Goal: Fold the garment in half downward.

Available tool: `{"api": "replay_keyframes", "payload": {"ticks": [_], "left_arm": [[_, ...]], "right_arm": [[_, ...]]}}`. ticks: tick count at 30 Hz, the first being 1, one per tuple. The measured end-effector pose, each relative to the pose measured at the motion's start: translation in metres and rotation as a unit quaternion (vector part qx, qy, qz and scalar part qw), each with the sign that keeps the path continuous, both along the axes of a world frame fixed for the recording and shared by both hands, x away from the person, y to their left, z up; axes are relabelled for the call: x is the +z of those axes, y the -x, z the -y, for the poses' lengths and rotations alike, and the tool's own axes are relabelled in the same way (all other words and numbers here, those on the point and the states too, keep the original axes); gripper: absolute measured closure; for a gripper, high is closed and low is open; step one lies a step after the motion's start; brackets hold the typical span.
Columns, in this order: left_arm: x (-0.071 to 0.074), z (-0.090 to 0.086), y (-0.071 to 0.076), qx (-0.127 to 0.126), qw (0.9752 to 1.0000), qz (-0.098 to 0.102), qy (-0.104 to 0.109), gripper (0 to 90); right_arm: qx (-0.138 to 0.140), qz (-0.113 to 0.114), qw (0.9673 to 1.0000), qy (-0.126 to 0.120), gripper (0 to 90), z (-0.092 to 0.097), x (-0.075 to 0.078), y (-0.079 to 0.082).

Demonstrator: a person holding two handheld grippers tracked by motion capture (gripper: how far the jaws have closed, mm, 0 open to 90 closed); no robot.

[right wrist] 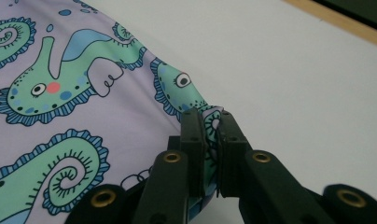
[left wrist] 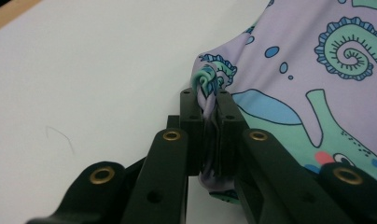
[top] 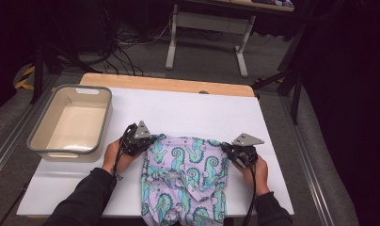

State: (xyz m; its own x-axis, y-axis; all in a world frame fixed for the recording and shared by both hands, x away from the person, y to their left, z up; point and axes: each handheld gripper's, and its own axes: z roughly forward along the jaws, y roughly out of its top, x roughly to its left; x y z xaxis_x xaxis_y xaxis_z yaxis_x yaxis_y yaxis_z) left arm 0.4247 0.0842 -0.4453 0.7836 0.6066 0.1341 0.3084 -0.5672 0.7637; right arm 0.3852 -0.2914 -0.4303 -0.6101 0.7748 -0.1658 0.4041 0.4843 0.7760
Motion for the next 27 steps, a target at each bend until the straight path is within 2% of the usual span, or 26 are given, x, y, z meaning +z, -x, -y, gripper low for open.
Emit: {"api": "replay_keyframes", "payload": {"ticks": [3,7,13,14,15,19,20,24,27], "left_arm": [[0.006,0.001,-0.010,0.006,1.0000,0.004,0.005,84.9],[0.015,0.004,-0.024,0.019,0.9995,0.021,-0.011,84.9],[0.030,0.006,-0.048,0.039,0.9989,0.025,-0.002,84.8],[0.030,0.006,-0.048,0.039,0.9989,0.025,-0.002,84.7],[0.031,0.008,-0.054,0.046,0.9986,0.028,-0.004,84.7],[0.028,0.012,-0.064,0.061,0.9977,0.030,-0.002,84.3],[0.025,0.013,-0.068,0.066,0.9975,0.024,0.004,84.2],[0.019,0.018,-0.076,0.079,0.9967,0.019,0.002,83.4],[0.017,0.022,-0.079,0.094,0.9952,0.026,0.004,78.6]], "right_arm": [[-0.010,0.017,0.9998,0.005,84.4,0.001,0.007,-0.008],[-0.018,0.035,0.9992,0.008,84.4,-0.002,0.015,-0.022],[-0.033,0.052,0.9979,0.020,84.3,-0.008,0.025,-0.049],[-0.035,0.055,0.9977,0.019,84.3,-0.008,0.026,-0.054],[-0.038,0.056,0.9976,0.017,84.3,-0.009,0.027,-0.059],[-0.048,0.058,0.9969,0.026,84.0,-0.013,0.028,-0.077],[-0.051,0.057,0.9967,0.028,84.0,-0.013,0.027,-0.080],[-0.062,0.050,0.9959,0.045,83.8,-0.017,0.022,-0.096],[-0.068,0.046,0.9956,0.046,82.9,-0.018,0.018,-0.103]]}}
